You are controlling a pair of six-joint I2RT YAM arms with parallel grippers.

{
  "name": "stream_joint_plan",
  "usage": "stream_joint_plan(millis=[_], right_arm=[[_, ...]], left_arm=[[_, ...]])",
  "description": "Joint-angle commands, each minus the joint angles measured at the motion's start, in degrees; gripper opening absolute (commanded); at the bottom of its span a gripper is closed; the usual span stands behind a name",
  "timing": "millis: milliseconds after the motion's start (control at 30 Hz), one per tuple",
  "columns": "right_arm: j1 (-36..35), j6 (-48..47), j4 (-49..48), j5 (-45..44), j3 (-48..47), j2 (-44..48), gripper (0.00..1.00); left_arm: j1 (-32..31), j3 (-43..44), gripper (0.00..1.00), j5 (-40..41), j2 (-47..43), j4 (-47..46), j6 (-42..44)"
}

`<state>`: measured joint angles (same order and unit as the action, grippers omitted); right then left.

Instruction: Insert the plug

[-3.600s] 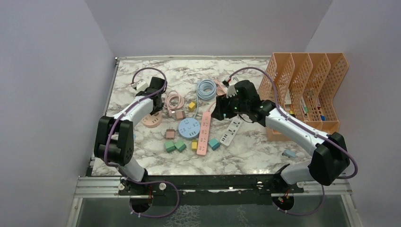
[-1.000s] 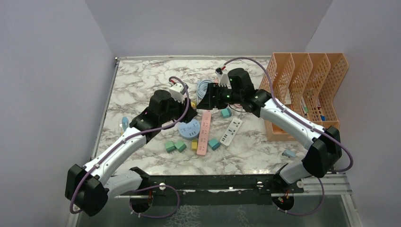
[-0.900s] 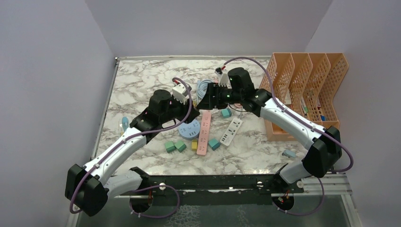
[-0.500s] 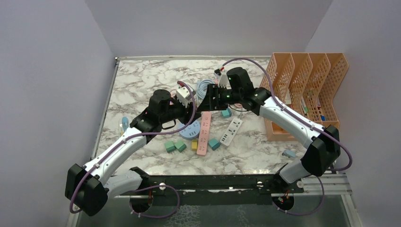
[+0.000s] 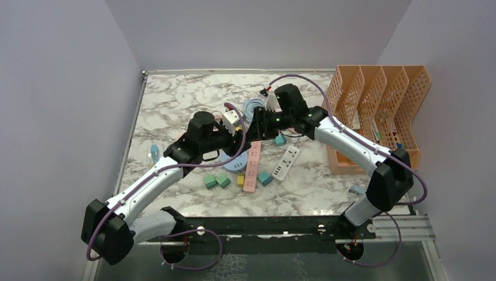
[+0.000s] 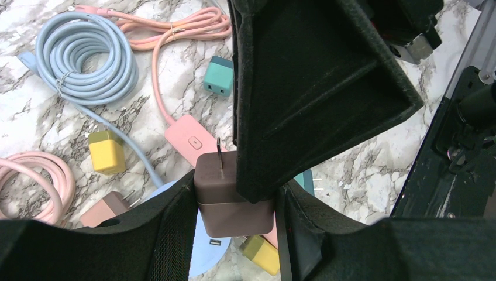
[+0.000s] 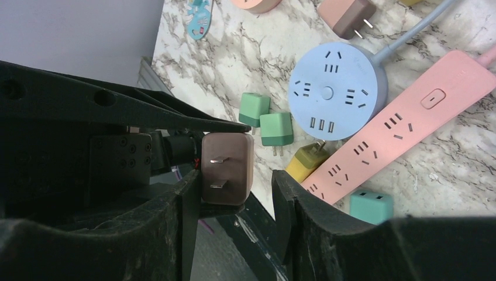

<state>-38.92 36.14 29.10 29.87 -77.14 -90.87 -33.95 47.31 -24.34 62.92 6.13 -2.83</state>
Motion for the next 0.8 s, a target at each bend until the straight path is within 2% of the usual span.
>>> stream_joint_plan(millis=[0, 100, 167, 300, 467, 600, 767], right_arm=[[-0.5, 0.0, 1.1, 0.7, -0.7, -1.9, 0.39], [-0.4, -0.2, 0.3, 1.6, -0.5, -1.8, 0.20], [-0.5, -0.1, -0.5, 2.2, -0.2, -1.5, 0.09], [-0.2, 0.3, -4.7, 0.6, 1.4, 1.7, 0.06], [1.7, 1.2, -12.8, -1.6, 5.0, 8.3, 0.06], [3.4, 3.9, -19.6, -2.0, 8.3, 13.2, 0.06], [3.7, 9.0, -26.6, -2.8, 12.0, 17.8, 0.07]], left_arm=[[-0.7, 1.1, 0.23, -2.5, -0.9, -5.5, 0.4], [-0.7, 1.3, 0.26, -2.0, -0.6, -5.2, -0.5], [-0.7, 1.8, 0.35, -0.5, -0.3, -4.3, -1.9], [-0.6, 2.9, 0.71, 5.0, -0.7, -2.1, -5.7], [-0.6, 3.6, 0.98, 6.4, -4.0, -1.3, -11.4], [-0.6, 4.9, 0.99, 8.5, -8.0, -1.9, -18.0], [-0.6, 6.8, 0.99, 12.3, -11.2, -3.3, -32.0]])
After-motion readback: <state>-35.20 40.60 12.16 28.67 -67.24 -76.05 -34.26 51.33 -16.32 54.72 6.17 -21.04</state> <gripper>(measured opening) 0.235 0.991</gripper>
